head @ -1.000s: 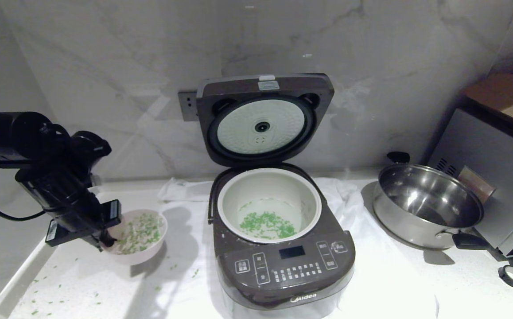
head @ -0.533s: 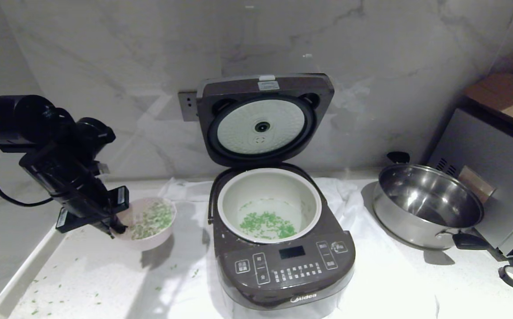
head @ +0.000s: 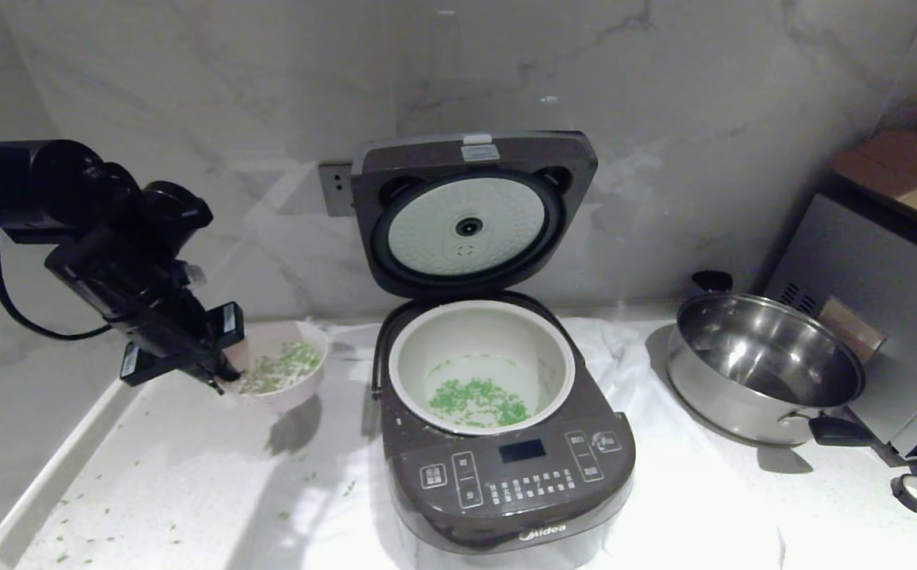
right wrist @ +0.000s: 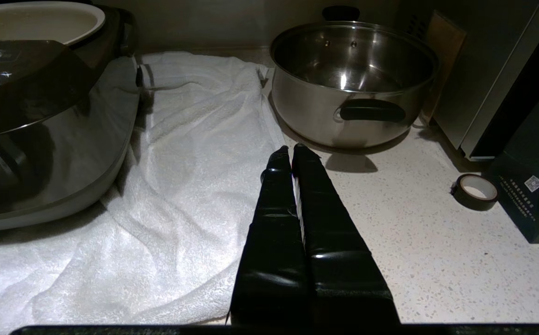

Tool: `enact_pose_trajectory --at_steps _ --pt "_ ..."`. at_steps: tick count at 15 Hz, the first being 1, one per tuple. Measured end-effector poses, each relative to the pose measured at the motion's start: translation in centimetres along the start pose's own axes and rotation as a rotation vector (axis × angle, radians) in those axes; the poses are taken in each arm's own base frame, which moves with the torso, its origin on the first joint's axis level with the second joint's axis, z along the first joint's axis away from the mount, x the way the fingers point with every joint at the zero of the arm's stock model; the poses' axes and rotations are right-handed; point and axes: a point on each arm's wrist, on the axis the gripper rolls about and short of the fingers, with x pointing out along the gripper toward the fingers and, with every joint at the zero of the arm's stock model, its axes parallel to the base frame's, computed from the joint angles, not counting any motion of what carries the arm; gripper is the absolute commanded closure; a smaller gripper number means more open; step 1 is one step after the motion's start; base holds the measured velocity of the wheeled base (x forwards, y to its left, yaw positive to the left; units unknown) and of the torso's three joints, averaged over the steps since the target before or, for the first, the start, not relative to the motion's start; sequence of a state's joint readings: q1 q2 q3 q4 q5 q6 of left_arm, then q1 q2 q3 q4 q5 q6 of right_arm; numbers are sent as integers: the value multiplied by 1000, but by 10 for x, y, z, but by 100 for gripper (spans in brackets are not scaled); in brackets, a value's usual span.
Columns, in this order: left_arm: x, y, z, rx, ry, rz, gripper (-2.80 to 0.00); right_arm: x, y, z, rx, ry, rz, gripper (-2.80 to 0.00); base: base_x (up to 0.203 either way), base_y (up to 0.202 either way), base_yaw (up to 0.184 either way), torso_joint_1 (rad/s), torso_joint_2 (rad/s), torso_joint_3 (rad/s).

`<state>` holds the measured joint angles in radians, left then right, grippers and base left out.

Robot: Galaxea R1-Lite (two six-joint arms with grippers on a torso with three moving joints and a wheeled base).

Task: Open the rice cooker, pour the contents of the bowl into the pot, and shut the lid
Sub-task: Pour the water from the bowl into the rice cooker

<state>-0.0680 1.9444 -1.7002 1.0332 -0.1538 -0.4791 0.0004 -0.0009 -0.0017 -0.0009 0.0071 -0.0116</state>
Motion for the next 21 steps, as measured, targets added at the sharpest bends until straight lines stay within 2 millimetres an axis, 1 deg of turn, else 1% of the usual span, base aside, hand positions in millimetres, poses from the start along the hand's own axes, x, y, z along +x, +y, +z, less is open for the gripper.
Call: enact_pose_trajectory --at_steps 4,7,12,18,21 --pt "-6 -22 2 17 -21 -31 0 0 0 0 0 0 0 0 0 0 0 0 0 0" --pt "-7 -41 -1 20 -30 -57 0 0 0 0 0 0 0 0 0 0 0 0 0 0" --pt "-4 -71 -19 70 -9 -85 0 0 0 0 0 0 1 0 0 0 0 0 0 0" --pt "0 -101 -37 101 12 -114 0 0 0 0 0 0 0 0 0 0 0 0 0 0" --pt "9 -117 -49 99 39 -115 0 0 0 0 0 0 0 0 0 0 0 0 0 0"
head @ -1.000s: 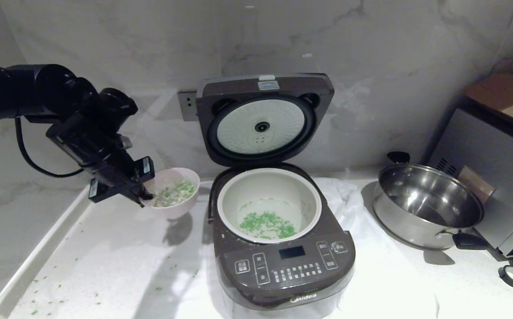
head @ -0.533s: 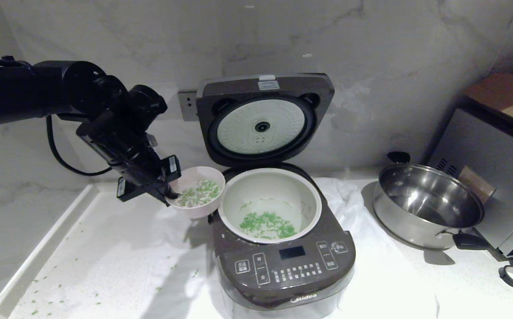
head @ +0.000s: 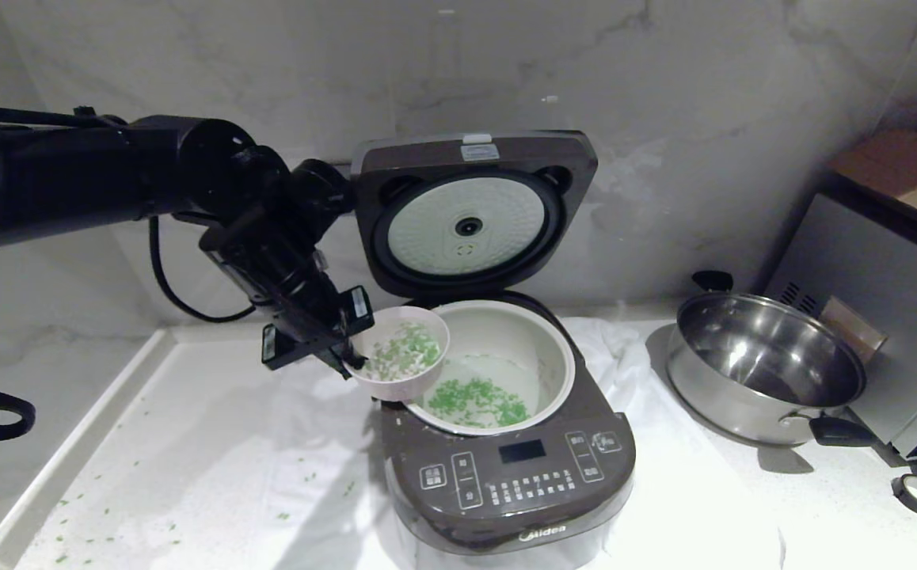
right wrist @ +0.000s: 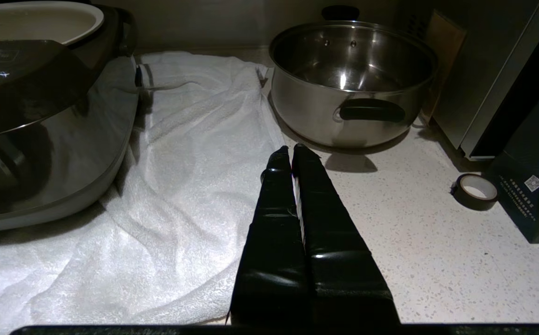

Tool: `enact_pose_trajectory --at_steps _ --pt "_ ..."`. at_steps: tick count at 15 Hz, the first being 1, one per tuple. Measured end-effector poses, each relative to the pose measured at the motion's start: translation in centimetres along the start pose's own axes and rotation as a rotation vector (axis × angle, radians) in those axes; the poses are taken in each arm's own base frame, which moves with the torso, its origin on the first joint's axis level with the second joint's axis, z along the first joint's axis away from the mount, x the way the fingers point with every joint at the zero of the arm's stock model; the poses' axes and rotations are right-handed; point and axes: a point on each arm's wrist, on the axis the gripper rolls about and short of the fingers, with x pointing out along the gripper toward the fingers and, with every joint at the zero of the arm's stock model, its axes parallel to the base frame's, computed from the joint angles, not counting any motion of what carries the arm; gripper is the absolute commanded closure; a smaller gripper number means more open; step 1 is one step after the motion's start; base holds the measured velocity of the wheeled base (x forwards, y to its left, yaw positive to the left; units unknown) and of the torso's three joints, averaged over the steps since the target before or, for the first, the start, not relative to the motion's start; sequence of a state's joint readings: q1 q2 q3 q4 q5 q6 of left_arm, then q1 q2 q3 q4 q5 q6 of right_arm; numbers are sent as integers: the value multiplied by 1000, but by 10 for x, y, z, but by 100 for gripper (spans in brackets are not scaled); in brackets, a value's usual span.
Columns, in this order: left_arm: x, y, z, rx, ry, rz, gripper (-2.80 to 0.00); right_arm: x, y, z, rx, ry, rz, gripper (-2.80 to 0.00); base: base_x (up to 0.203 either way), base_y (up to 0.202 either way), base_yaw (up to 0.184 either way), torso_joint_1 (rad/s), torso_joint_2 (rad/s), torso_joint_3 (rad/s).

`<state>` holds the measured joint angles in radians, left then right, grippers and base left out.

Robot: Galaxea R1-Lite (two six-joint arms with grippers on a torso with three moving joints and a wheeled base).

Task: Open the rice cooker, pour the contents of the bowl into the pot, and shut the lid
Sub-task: Pour the water from the bowl into the rice cooker

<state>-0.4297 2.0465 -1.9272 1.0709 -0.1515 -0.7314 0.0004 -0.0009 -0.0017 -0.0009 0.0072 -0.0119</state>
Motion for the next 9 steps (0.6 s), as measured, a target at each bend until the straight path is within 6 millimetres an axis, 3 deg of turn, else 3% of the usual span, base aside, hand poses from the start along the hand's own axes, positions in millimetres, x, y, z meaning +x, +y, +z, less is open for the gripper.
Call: enact_pose_trajectory --at_steps 4,9 --pt "18 -22 -5 -22 -12 -25 0 0 0 0 0 0 0 0 0 0 0 0 0 0" --pt "30 -33 -11 6 -7 -21 0 0 0 0 0 0 0 0 0 0 0 0 0 0"
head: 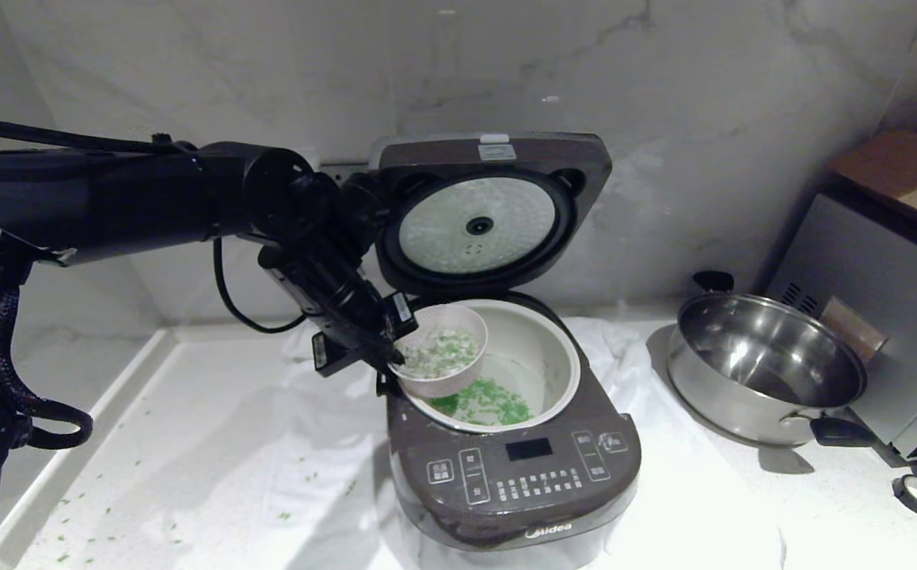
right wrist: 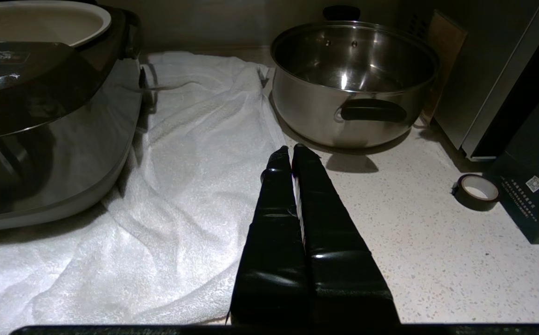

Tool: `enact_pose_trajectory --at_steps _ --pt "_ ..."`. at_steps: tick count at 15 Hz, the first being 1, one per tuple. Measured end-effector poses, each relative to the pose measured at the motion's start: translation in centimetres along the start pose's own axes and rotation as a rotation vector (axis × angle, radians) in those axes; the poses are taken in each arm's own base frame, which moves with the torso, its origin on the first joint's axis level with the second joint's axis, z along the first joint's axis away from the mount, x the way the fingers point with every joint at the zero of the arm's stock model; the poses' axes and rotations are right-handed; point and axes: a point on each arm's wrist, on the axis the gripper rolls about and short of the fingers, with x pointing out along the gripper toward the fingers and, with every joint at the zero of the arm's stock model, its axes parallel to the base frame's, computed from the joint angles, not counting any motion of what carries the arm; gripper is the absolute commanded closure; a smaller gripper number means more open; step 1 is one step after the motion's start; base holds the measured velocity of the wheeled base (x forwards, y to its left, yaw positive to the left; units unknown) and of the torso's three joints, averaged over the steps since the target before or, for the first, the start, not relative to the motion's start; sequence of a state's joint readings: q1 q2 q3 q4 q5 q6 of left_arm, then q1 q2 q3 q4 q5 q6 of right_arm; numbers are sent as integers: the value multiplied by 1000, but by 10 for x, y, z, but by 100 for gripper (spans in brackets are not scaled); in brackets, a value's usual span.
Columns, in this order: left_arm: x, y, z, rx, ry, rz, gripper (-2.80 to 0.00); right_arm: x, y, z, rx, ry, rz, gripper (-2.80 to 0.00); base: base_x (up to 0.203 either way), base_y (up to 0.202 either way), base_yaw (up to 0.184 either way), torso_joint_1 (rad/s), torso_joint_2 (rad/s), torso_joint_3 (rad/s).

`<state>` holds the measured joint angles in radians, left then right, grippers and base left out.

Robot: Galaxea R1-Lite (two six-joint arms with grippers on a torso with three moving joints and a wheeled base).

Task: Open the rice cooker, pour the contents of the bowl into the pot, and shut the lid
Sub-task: Pour the water from the bowl into the rice cooker

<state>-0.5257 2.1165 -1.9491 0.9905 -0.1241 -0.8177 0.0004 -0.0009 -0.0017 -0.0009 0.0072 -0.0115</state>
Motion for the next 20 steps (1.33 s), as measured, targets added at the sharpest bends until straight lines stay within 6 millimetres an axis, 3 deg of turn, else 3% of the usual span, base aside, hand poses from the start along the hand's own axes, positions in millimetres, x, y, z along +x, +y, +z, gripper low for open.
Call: enact_pose_trajectory --at_steps 20 --pt "-20 10 -4 -66 -27 -2 0 0 0 0 0 0 0 0 0 0 0 0 0 0"
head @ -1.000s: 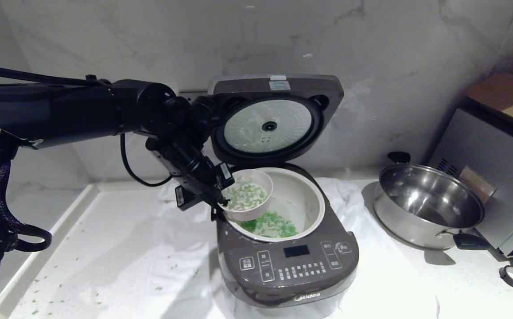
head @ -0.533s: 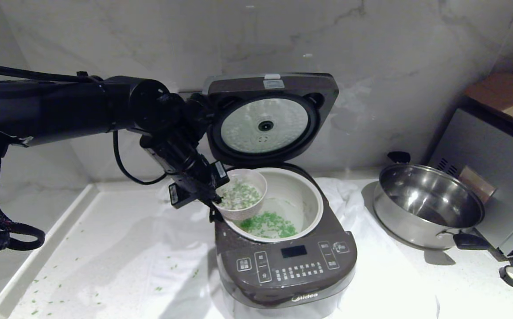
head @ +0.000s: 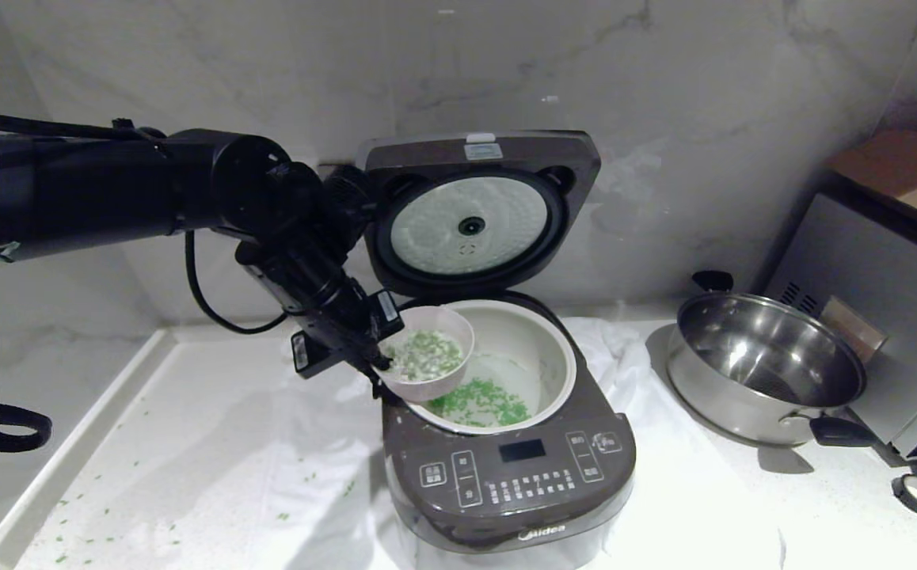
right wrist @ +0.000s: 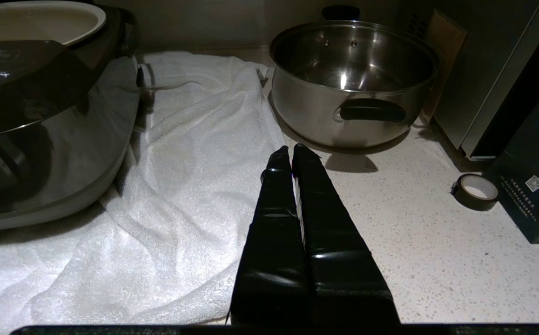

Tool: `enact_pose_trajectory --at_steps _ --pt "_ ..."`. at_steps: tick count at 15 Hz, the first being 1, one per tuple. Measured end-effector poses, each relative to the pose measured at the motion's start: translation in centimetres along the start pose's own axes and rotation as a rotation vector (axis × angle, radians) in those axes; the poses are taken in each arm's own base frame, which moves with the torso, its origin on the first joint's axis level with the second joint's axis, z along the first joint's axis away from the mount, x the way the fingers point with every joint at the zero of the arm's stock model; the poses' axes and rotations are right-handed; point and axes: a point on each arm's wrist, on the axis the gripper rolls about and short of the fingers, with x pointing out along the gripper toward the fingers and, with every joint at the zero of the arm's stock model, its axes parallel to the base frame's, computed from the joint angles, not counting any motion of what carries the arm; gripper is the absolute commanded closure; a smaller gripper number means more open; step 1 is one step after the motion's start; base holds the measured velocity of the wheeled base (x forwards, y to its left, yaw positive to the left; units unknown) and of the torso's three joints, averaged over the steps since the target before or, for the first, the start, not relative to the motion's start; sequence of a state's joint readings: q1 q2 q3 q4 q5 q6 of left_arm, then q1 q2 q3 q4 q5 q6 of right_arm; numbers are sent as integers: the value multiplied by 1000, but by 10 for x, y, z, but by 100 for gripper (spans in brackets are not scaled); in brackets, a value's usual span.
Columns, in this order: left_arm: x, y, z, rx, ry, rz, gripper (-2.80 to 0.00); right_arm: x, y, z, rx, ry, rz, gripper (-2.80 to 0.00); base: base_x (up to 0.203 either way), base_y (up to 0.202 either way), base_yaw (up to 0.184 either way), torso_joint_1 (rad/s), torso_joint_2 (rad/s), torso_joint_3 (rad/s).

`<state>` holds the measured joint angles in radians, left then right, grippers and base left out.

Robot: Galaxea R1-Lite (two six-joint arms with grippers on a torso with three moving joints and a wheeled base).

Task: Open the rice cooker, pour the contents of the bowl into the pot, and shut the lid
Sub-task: Pour the water from the bowl into the rice cooker

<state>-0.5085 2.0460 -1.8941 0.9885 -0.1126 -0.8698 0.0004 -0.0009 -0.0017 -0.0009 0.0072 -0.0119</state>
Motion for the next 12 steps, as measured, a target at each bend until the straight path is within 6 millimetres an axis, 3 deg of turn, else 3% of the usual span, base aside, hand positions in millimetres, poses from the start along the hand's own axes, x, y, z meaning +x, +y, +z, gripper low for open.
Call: enact_pose_trajectory --at_steps 7,12 --pt "-17 -2 -16 -1 0 -24 0 0 0 0 0 0 0 0 0 0 0 0 0 0" --pt "-22 -16 -21 18 -20 -66 0 0 0 0 0 0 0 0 0 0 0 0 0 0"
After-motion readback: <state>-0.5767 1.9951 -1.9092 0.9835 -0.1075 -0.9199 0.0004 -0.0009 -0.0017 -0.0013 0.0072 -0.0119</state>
